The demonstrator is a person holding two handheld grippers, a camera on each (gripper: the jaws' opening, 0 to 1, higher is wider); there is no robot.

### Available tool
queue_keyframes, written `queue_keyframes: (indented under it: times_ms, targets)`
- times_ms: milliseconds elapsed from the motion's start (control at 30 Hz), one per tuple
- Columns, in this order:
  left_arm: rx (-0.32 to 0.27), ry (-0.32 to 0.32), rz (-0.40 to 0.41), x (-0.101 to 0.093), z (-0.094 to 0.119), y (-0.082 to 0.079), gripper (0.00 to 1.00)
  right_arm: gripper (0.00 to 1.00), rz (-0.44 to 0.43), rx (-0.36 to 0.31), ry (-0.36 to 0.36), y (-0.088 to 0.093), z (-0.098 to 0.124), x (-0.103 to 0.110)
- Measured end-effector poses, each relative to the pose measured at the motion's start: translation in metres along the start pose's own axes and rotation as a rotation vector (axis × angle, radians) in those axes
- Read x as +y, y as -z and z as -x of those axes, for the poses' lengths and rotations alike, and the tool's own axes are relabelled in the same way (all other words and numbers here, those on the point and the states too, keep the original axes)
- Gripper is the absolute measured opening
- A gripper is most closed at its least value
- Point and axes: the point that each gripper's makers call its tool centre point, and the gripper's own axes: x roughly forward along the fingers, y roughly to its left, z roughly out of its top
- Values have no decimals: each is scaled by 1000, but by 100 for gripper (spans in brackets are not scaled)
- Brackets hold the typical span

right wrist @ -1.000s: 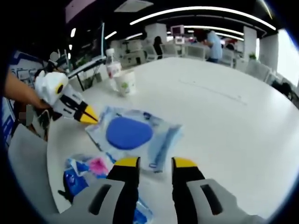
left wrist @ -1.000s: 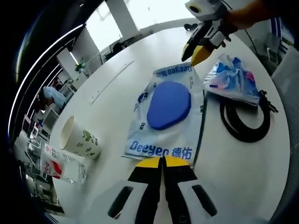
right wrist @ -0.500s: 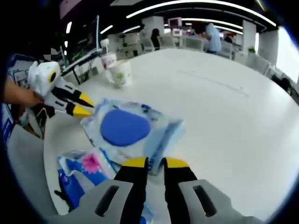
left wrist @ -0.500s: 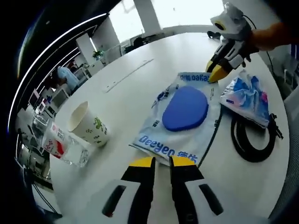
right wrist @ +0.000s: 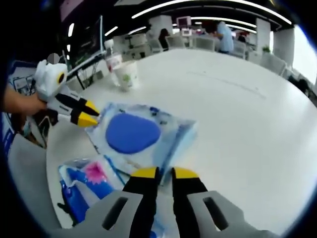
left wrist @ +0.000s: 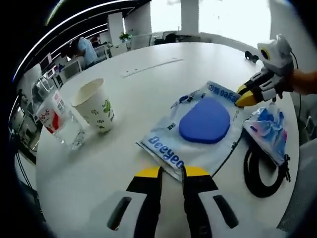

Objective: Arrange the tabletop items into an orderly group along one side of the table until the central work area is clear of visible clutter.

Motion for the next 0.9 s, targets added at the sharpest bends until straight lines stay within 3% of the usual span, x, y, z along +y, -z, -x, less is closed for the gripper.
queue_keyframes:
  times_ms: [167,333,400,467,567,767,833,900]
  targets:
    - [3,9,107,0,0,0,13,4,15,3,4,-1,-1,0]
    - [-4,-20,114,3,2,0,17,4,0,-6,3,-1,-1,-1]
    - [-28,-9,180,1,2,-1,18,4,-5,-8,2,0,-1,-1]
    - [-24,-12,162,3,1,1,18,4,-5,-9,1,0,-2,-1]
    - [-9,21,182,-4,0,-1,13,4,-7,-9,3,-1,-2,-1]
    - [-9,0,212,-2,0,-1,11,4,-5,-8,10,-1,-2,-1]
    - [-3,1,227,-3,0,0,4,4,2,-6,10,-1,-2,-1]
    - [-3,14,235,-5,0,-2,3,3,9,-3,9,-1,-1,0]
